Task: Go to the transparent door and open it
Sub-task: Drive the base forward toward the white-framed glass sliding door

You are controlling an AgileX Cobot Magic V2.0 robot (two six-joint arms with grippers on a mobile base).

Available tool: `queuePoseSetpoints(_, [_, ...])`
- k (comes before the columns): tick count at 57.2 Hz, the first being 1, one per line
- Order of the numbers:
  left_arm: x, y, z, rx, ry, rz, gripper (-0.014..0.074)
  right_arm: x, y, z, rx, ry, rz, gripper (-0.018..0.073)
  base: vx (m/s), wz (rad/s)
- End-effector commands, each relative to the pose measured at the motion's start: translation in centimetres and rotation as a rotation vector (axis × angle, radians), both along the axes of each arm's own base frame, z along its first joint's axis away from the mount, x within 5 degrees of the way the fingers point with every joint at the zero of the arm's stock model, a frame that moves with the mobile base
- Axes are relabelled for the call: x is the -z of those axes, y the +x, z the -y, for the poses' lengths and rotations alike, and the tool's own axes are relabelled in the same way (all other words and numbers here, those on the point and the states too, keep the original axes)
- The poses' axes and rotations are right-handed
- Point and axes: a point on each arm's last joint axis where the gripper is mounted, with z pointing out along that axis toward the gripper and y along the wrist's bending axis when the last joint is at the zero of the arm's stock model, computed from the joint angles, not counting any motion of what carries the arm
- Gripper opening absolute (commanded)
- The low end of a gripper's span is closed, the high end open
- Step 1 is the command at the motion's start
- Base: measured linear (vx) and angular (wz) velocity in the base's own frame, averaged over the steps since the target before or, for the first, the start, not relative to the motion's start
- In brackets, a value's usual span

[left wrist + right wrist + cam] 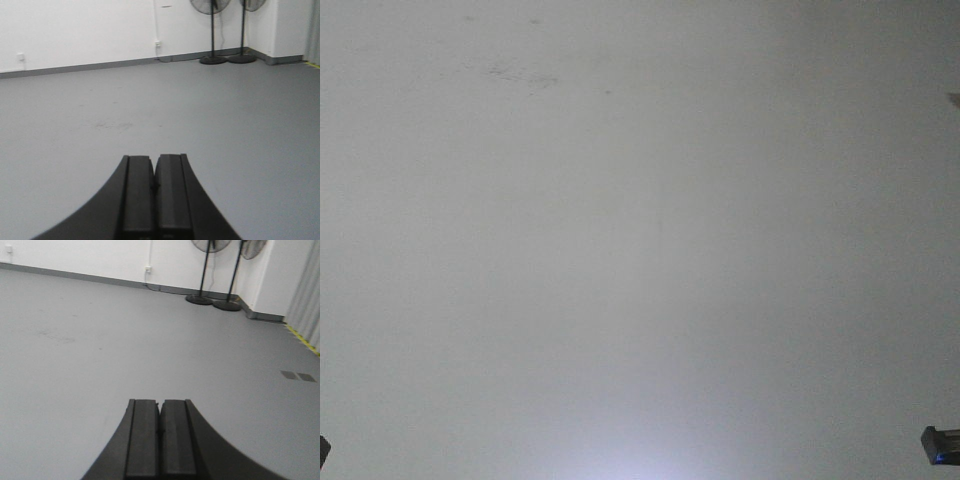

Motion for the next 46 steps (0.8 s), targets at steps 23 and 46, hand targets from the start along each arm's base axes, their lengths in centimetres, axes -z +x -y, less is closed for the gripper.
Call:
queuePoseSetpoints(23, [-0.58, -0.04, 0.06, 0.009, -0.024, 0.088, 0.0003, -0.66, 0.04, 0.01, 0.002, -0.011, 0.089, -0.0001, 0.49, 0.45])
queuePoseSetpoints(46, [-0.58, -0.04, 0.06, 0.009, -0.024, 0.088, 0.0003, -0.66, 0.04, 0.01, 0.002, -0.011, 0.089, -0.0001, 0.53, 0.33])
